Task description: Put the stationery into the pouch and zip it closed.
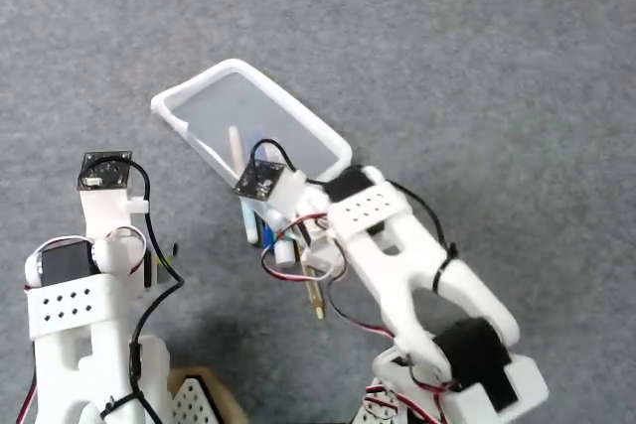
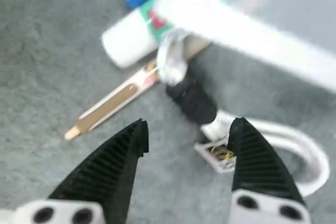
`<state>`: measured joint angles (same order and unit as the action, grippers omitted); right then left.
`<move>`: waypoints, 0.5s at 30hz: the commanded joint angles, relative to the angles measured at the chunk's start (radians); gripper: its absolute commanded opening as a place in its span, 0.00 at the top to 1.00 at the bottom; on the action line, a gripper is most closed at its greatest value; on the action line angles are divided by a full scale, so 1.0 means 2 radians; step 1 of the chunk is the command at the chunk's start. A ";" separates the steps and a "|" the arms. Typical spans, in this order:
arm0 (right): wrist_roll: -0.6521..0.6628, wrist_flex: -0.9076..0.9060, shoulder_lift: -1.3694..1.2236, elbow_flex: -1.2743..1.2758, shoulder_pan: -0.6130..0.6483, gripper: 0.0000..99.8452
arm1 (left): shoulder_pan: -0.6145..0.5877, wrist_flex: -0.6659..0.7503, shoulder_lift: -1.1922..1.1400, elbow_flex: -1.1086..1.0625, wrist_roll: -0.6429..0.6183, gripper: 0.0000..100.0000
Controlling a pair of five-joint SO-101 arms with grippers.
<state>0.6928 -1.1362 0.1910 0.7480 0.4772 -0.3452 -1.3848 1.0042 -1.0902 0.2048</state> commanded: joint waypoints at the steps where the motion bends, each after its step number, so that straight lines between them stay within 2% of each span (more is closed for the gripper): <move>1: 0.016 0.018 -0.023 -0.040 0.006 0.73 | -0.004 0.009 -0.001 0.002 0.000 0.78; 15: 0.016 0.018 -0.190 -0.142 0.003 0.73 | -0.004 0.010 -0.001 0.002 0.002 0.78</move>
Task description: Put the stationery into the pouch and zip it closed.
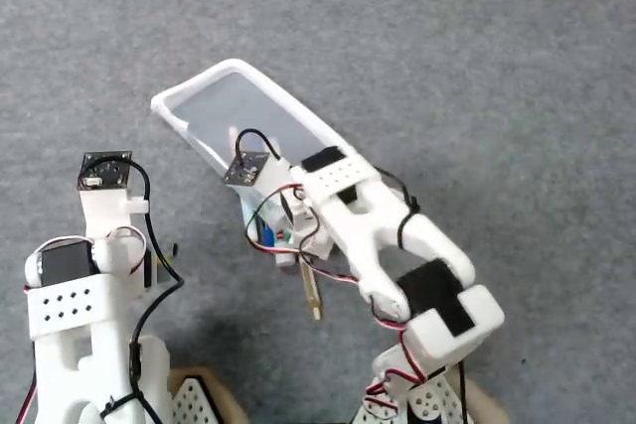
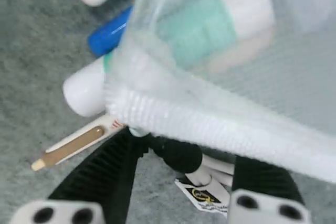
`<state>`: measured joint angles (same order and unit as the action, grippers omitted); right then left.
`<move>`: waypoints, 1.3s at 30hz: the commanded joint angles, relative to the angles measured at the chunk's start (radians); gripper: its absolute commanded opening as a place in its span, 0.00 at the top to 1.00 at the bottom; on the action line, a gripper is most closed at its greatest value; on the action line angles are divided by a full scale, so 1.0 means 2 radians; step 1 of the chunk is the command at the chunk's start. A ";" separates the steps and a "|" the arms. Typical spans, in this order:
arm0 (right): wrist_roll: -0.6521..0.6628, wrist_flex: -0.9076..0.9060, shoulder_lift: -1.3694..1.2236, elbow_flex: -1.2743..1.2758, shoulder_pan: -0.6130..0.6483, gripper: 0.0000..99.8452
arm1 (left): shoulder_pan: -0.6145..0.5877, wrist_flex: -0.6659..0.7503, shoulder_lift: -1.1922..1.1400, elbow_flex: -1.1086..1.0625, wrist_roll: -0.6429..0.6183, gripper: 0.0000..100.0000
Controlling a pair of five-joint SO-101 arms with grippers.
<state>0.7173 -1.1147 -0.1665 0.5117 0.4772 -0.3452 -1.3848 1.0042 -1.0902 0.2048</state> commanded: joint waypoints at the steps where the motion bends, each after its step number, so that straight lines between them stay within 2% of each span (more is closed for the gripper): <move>1: 0.004 0.008 -0.013 -0.023 0.003 0.74 | -0.004 0.010 -0.001 0.001 0.002 0.78; 6: 0.004 0.008 -0.013 -0.026 0.003 0.84 | -0.003 0.016 -0.001 -0.001 0.002 0.78; 13: 0.001 0.008 -0.013 -0.026 -0.008 0.87 | -0.001 0.016 -0.001 -0.001 0.002 0.78; 17: 0.000 0.007 -0.012 -0.031 -0.011 0.99 | 0.000 0.016 -0.001 -0.001 0.001 0.78; 19: -0.001 0.005 -0.012 -0.033 -0.011 0.97 | 0.000 0.016 -0.001 -0.001 0.001 0.78; 27: -0.001 -0.013 0.041 -0.043 0.002 0.99 | 0.000 0.015 -0.001 0.010 0.000 0.78; 36: -0.002 -0.128 0.163 -0.128 0.027 0.99 | 0.000 0.012 -0.001 0.069 0.000 0.78; 39: -0.028 -0.154 0.172 -0.166 0.028 0.99 | 0.000 0.011 -0.001 0.077 0.000 0.78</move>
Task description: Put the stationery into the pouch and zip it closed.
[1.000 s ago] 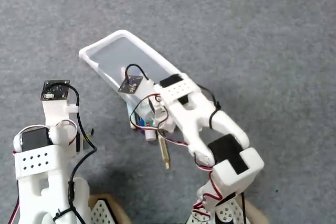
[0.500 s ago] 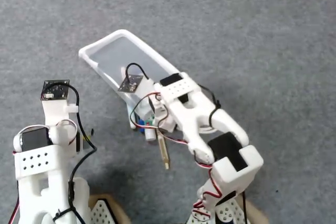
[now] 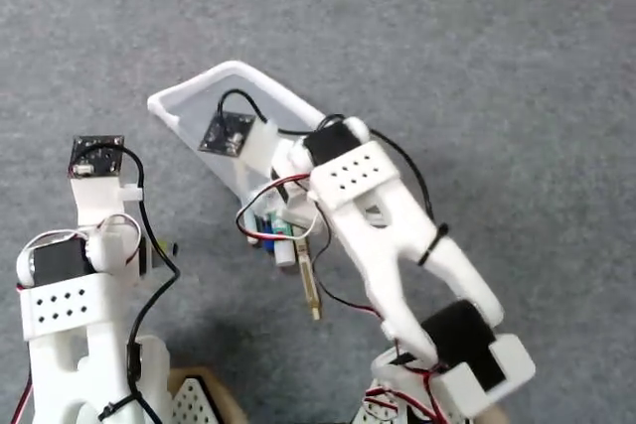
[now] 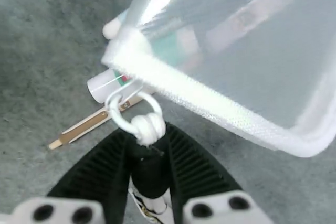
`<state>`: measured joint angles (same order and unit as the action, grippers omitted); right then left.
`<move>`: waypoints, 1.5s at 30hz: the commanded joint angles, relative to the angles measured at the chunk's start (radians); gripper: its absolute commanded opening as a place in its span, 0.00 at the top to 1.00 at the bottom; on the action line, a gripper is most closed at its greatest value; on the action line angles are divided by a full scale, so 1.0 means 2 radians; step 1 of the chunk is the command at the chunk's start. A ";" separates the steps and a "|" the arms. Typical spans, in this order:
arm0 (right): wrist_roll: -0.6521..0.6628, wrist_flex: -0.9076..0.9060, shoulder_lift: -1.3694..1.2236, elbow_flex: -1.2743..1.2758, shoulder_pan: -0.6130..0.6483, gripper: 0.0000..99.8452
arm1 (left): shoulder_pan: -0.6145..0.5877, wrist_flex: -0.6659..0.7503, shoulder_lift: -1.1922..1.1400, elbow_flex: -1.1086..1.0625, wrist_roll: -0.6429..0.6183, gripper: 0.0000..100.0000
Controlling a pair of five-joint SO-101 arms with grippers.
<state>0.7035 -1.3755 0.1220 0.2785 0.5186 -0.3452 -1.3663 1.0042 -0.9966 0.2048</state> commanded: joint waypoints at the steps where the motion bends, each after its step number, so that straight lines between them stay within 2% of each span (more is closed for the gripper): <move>1: -0.030 -0.033 0.028 -0.063 0.008 0.99 | 0.000 -0.002 -0.001 0.034 0.000 0.78; 5: -0.036 -0.069 0.028 -0.108 0.027 0.99 | 0.005 -0.043 0.000 0.072 0.000 0.78; 8: -0.037 -0.094 0.028 -0.138 0.066 0.99 | 0.025 -0.083 0.000 0.114 -0.002 0.78; 12: -0.051 -0.121 0.028 -0.183 0.114 0.99 | 0.052 -0.122 0.000 0.171 -0.051 0.78; 15: -0.058 -0.136 0.028 -0.220 0.130 0.99 | 0.063 -0.137 0.000 0.200 -0.064 0.78; 21: -0.058 -0.163 0.027 -0.296 0.132 0.99 | 0.063 -0.173 0.000 0.243 -0.064 0.77; 27: -0.061 -0.174 0.027 -0.312 0.132 0.99 | 0.063 -0.196 0.000 0.318 -0.065 0.77; 32: -0.061 -0.175 0.027 -0.312 0.130 0.99 | 0.064 -0.196 0.000 0.347 -0.117 0.66; 40: -0.061 -0.167 0.027 -0.310 0.116 0.99 | 0.066 -0.196 0.017 0.372 -0.163 0.68; 45: -0.061 -0.166 0.027 -0.305 0.114 0.99 | 0.138 -0.196 0.065 0.368 -0.182 0.68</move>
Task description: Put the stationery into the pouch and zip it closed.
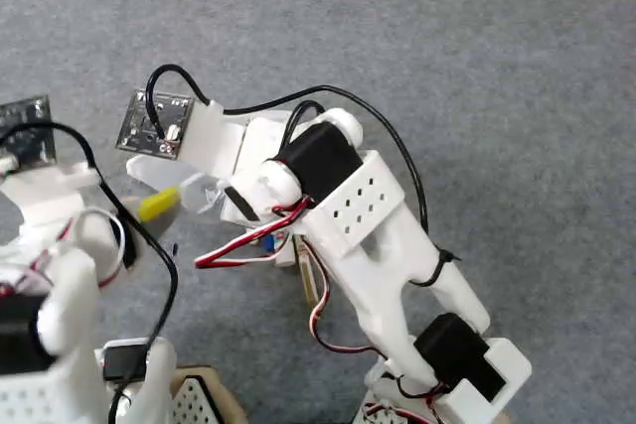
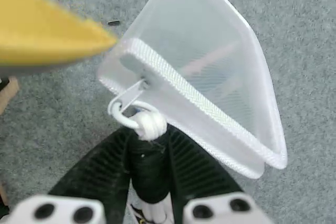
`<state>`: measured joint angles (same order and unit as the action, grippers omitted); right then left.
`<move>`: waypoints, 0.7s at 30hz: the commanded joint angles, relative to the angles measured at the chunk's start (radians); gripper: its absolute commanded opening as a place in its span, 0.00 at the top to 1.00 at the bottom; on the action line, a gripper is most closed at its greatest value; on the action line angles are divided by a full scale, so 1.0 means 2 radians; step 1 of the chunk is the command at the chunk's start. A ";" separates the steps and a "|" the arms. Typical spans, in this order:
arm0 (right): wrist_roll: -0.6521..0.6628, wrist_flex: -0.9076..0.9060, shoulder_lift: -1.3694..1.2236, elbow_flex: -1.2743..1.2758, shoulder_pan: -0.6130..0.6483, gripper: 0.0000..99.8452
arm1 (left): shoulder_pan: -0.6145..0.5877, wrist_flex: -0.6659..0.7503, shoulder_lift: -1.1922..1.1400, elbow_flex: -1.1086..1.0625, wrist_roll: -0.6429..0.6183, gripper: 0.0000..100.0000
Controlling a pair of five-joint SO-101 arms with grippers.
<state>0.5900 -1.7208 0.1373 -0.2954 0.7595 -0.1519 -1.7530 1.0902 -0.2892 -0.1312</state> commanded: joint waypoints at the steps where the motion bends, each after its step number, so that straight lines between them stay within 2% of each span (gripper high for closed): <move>1: -0.004 0.009 0.020 -0.016 -0.007 0.99 | 0.050 -0.003 0.030 0.007 -0.017 0.68; 8: -0.004 0.007 0.021 -0.014 -0.006 0.99 | 0.034 0.002 0.061 -0.063 -0.012 0.68; 16: -0.004 0.005 0.024 -0.014 -0.005 0.99 | 0.009 0.089 0.084 -0.154 -0.012 0.68; 21: -0.004 0.005 0.023 -0.014 -0.005 0.99 | 0.012 0.097 0.093 -0.163 -0.012 0.68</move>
<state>0.5900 -1.7208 0.1373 -0.2954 0.7580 -0.1212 -1.5919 1.2697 -0.6145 -0.1511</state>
